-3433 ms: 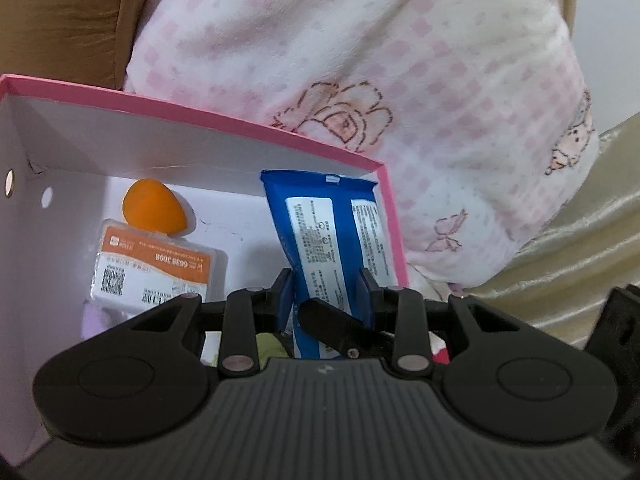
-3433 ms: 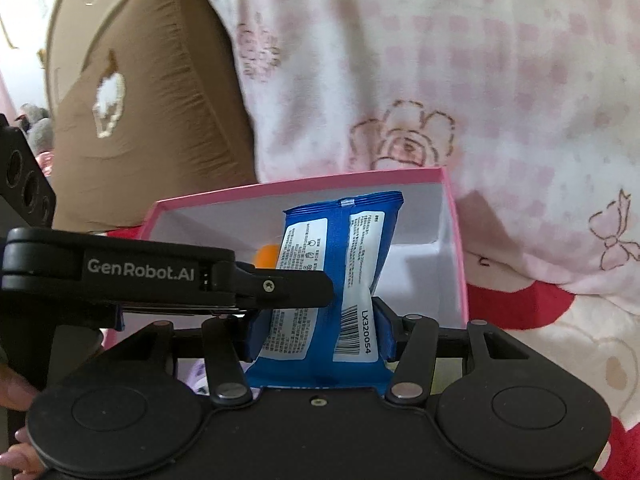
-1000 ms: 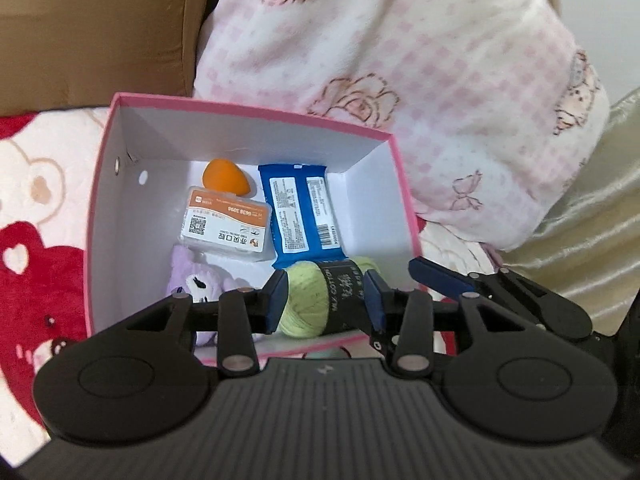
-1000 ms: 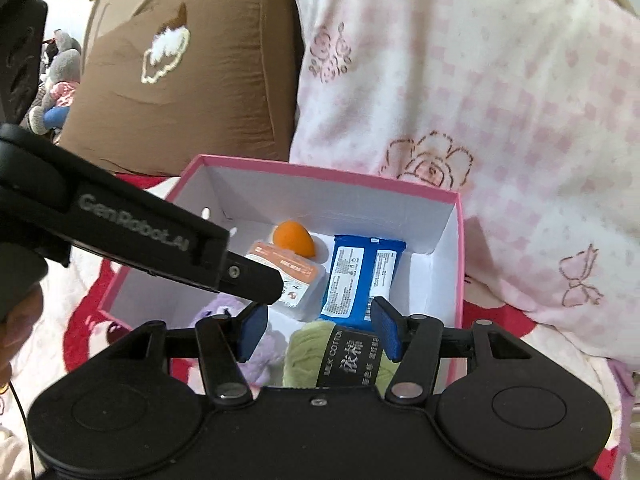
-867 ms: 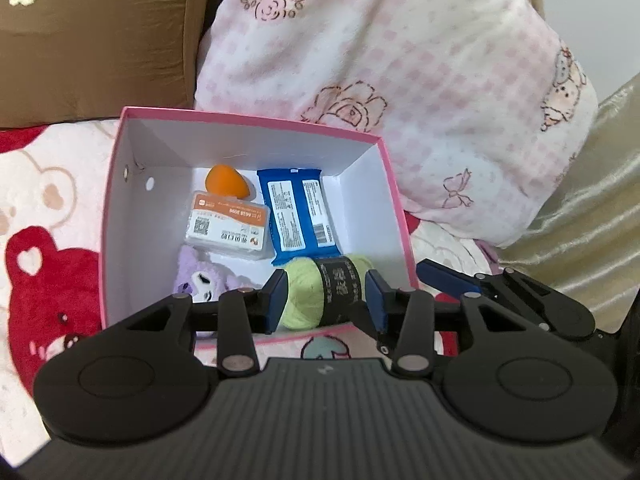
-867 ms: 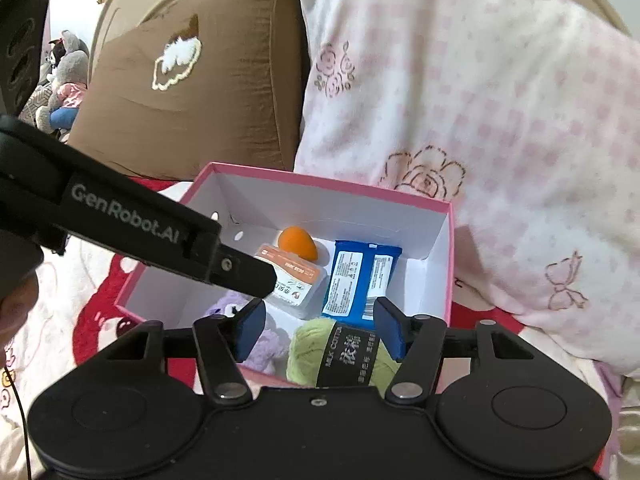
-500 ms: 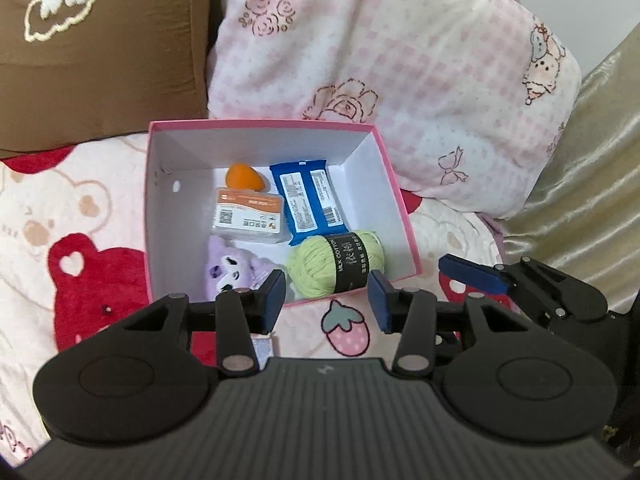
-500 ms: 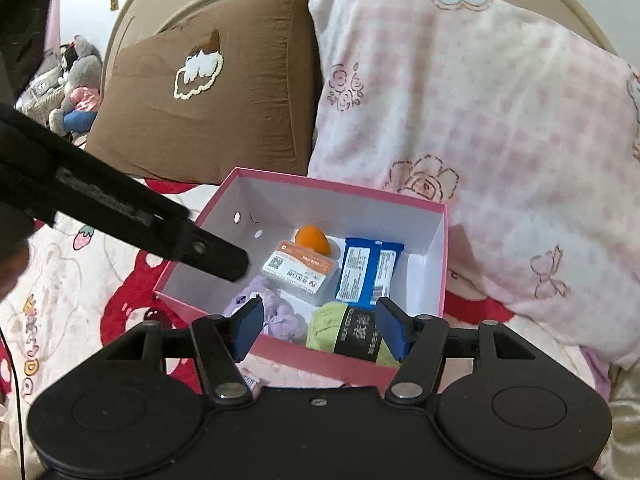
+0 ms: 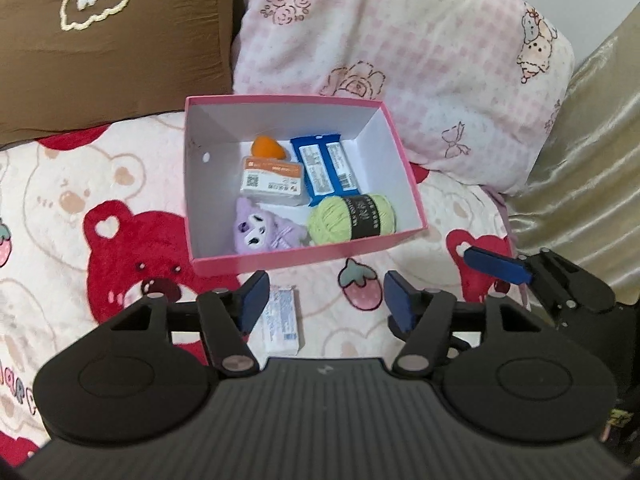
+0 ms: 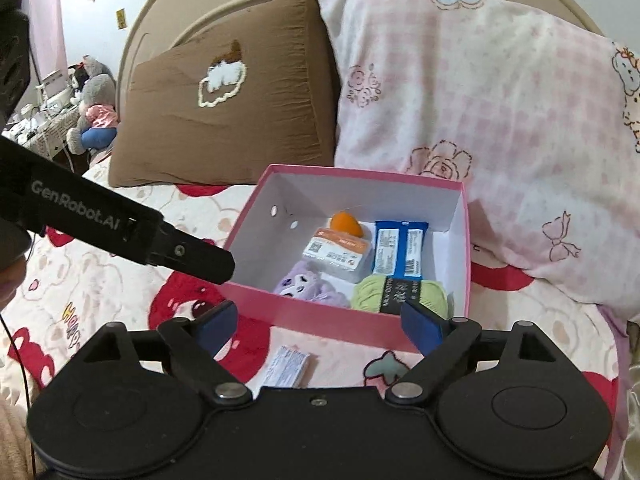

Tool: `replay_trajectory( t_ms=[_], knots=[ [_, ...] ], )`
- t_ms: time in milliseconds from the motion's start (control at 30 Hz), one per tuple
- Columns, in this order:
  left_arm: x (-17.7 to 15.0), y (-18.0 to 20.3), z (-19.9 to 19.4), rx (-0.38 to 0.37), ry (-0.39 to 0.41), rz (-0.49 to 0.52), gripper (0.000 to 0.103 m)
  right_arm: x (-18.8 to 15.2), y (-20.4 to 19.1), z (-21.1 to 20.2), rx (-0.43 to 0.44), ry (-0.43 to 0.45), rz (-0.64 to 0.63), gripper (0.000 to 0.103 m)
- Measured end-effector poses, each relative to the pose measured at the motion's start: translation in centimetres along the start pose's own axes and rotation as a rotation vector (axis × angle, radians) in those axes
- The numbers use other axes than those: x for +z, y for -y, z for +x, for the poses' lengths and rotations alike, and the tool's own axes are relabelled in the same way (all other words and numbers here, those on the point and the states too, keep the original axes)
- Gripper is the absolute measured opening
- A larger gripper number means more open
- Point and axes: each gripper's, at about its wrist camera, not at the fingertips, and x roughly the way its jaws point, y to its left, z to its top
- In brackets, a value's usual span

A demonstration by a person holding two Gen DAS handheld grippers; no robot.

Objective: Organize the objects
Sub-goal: 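Withdraw the left tool from the box toward the white medicine box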

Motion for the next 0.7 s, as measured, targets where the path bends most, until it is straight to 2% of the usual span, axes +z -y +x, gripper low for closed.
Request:
replay_trajectory(
  t_ms=[33, 100, 400, 600, 700],
  knots=[
    [-0.3, -0.2, -0.2, 0.003, -0.001, -0.001, 0.067, -0.2, -0.3, -0.2, 0.002, -0.002, -0.008, 0.092],
    [-0.9, -0.6, -0.4, 0.004, -0.009, -0.005, 0.078, -0.5, -1.0, -0.6, 0.000, -0.006, -0.021, 0.092],
    [-3.4, -2.1, -0.3, 0.000, -0.037, 0.008, 0.091, -2.2, -2.5, -1.7, 0.019, 0.006, -0.040, 0.092],
    [-4.5, -2.6, 0.0, -0.048, -0.065, 0.007, 0.093, -3.6, -3.1, -0.6, 0.046, -0.035, -0.019, 0.092],
    [-5.2, -3.0, 0.2, -0.035, -0.063, 0.014, 0.093, -4.5, -3.5, 0.2, 0.063, -0.052, -0.021, 0.092]
  ],
)
